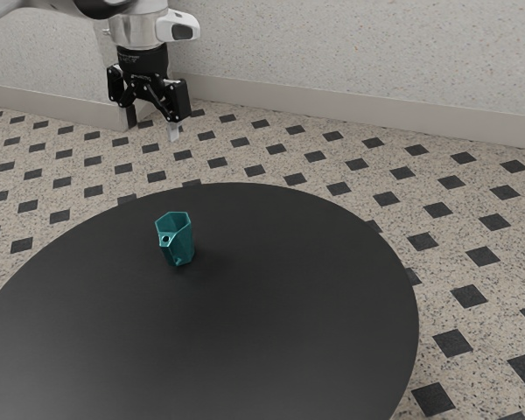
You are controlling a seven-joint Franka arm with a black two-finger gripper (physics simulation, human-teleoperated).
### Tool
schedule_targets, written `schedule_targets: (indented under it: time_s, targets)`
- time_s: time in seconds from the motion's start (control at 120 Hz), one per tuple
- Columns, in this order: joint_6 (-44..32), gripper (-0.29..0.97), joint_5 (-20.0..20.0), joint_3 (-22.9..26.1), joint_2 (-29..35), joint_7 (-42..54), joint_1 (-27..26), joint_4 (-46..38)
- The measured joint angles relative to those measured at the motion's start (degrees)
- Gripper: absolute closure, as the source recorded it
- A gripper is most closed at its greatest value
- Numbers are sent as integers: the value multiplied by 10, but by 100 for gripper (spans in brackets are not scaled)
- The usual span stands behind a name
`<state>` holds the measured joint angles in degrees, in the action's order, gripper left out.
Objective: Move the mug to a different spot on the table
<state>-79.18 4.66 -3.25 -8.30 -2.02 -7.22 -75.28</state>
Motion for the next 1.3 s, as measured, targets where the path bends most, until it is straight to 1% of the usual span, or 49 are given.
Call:
schedule_targets:
  time_s: [0.25,0.367,0.433,0.542,0.625,0.708,0.792,0.858,0.967,1.033,1.117,1.233,1.3]
  targets:
    - [0,0,-1,-1,1,0,0,-1]
    - [0,0,-5,-12,1,-1,1,-1]
    - [0,0,-3,-27,2,-1,-2,-9]
    - [-3,0,-2,-61,32,-5,1,-70]
    - [-34,0,-1,-85,84,-12,1,-173]
    - [-81,0,-1,-99,102,-21,17,-240]
    - [-133,0,-3,-103,105,-33,37,-284]
    - [-180,0,-8,-103,108,-45,42,-323]
    - [-285,0,-18,-99,117,-63,28,-407]
    - [-352,0,-21,-95,141,-73,6,-465]
    - [-433,0,-21,-86,158,-84,0,-524]
    - [-581,0,3,-79,167,-97,3,-615]
    - [-657,0,27,-78,168,-103,8,-637]
